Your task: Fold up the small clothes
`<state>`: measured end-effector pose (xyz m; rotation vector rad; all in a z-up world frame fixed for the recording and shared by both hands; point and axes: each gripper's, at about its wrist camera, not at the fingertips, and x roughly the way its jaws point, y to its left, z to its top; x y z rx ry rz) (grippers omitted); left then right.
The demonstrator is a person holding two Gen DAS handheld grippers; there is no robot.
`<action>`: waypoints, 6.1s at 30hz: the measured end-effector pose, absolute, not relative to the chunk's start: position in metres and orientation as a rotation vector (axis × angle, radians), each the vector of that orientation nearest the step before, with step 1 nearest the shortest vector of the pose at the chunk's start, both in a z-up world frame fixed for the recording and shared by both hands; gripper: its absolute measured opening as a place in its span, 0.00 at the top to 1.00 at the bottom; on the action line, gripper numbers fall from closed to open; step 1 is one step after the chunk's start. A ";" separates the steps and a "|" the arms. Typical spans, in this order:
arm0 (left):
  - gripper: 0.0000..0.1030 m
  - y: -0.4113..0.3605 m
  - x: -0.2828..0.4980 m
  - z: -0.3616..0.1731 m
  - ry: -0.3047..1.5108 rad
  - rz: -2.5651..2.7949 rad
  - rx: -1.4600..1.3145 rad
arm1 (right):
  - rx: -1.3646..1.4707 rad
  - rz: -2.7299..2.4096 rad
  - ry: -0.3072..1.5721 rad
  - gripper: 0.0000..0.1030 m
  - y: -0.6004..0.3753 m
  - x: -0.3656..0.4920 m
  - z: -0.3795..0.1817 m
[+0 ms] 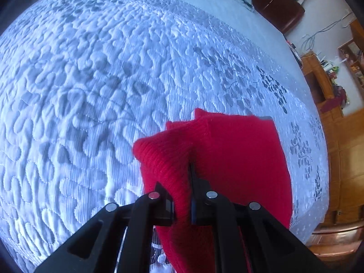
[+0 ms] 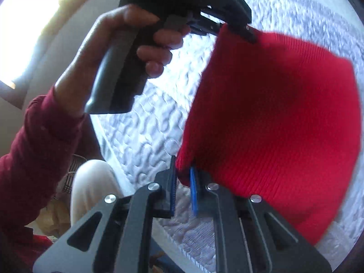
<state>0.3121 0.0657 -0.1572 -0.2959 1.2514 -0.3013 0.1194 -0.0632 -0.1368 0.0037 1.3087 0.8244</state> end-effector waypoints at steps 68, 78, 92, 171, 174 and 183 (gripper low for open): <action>0.78 0.014 0.134 -0.161 1.344 -0.216 -0.048 | 0.395 0.471 1.551 0.88 -0.240 0.144 -0.171; 0.54 0.036 0.159 -0.122 1.243 -0.185 -0.050 | 0.323 0.512 1.475 0.63 -0.222 0.157 -0.141; 0.51 0.053 0.315 -0.154 1.253 -0.218 -0.198 | 0.428 0.410 1.435 0.45 -0.246 0.322 -0.169; 0.59 0.029 0.258 -0.173 1.310 -0.463 -0.292 | 0.420 0.547 1.428 0.57 -0.217 0.252 -0.185; 0.66 0.032 0.257 -0.171 1.292 -0.459 -0.350 | 0.433 0.551 1.405 0.65 -0.220 0.248 -0.178; 0.69 0.001 0.250 -0.155 1.229 -0.439 -0.360 | 0.479 0.566 1.362 0.71 -0.243 0.236 -0.153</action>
